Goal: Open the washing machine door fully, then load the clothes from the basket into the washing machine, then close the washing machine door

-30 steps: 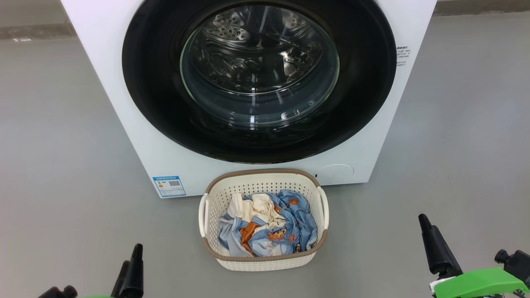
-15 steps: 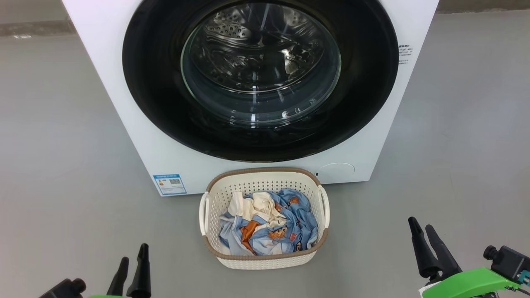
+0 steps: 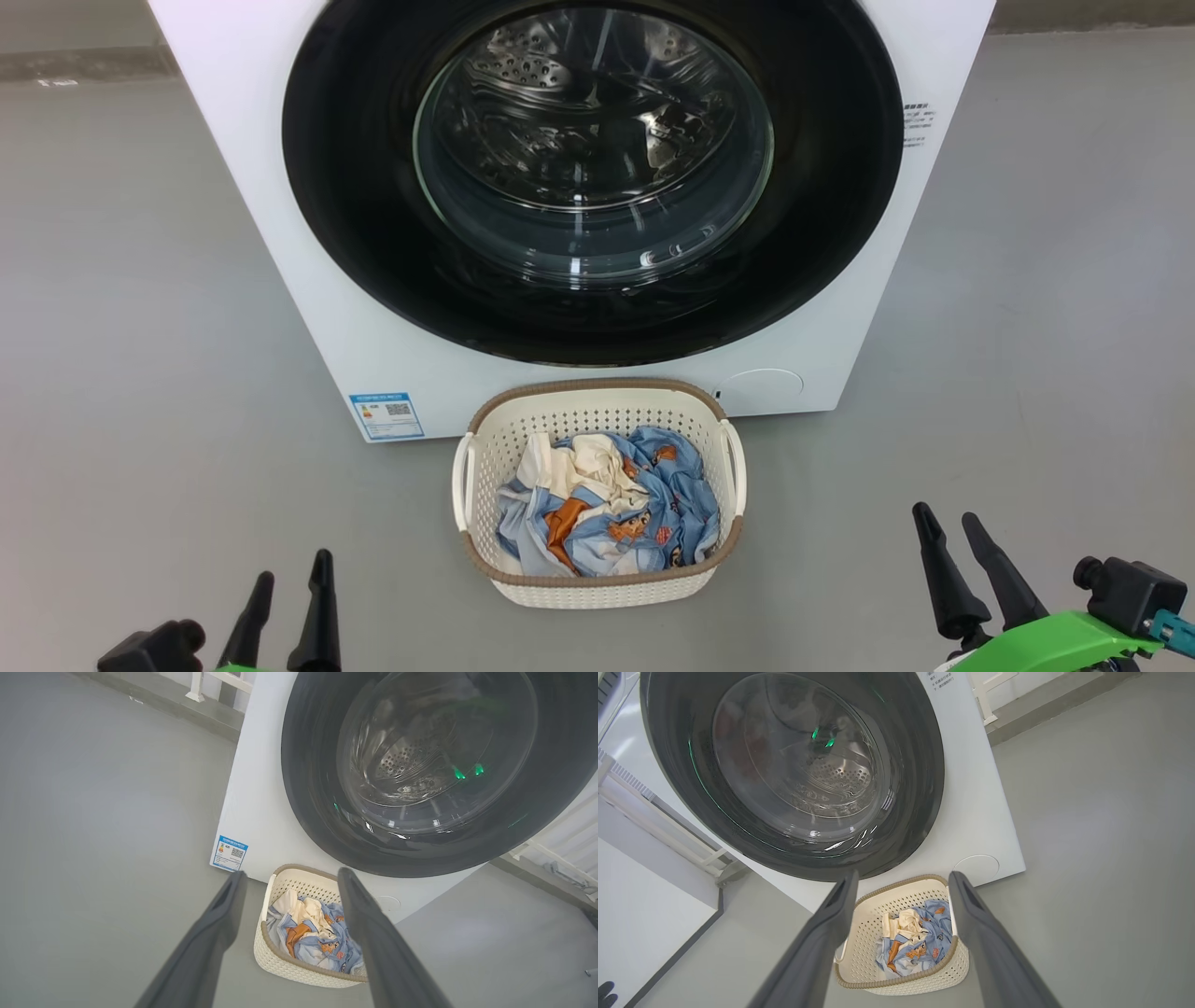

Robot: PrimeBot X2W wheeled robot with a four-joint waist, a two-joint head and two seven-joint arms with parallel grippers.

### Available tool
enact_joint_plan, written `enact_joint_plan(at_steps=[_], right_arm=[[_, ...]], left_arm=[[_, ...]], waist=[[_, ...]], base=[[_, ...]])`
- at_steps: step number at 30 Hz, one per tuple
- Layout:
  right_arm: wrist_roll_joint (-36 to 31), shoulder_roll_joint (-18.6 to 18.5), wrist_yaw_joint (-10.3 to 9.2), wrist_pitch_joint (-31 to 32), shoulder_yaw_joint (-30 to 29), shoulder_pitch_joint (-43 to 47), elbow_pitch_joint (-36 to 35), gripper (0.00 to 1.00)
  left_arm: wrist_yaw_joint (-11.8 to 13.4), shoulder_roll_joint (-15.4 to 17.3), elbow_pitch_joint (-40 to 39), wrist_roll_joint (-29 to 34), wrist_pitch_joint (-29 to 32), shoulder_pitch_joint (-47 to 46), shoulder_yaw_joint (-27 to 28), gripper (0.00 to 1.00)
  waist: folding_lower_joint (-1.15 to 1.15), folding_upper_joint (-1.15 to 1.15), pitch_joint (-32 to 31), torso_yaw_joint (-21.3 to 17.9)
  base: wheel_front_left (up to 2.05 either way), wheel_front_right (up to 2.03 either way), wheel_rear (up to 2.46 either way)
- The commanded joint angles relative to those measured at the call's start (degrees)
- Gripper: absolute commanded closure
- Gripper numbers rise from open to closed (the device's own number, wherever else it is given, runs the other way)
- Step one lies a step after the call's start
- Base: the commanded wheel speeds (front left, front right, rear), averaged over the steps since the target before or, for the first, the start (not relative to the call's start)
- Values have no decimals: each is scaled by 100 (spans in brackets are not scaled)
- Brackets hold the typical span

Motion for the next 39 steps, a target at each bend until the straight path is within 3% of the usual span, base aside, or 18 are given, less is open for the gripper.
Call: enact_joint_plan(at_steps=[1, 18, 39], right_arm=[[-173, -96, 6, -86, 104, -105, -129, 0], [-1321, -118, 7, -388, 82, -33, -146, 0], [-2577, -147, 9, -723, 238, 24, -297, 0]], left_arm=[[15, 125, -167, 202, -75, -73, 98, 0], [267, 306, -204, 1507, -379, 27, -35, 0], [332, 377, -415, 2946, -716, 95, -74, 0]], waist=[[0, 0, 0, 0], [0, 0, 0, -1], [0, 0, 71, 31]], base=[[0, 0, 0], [0, 0, 0], [0, 0, 0]])
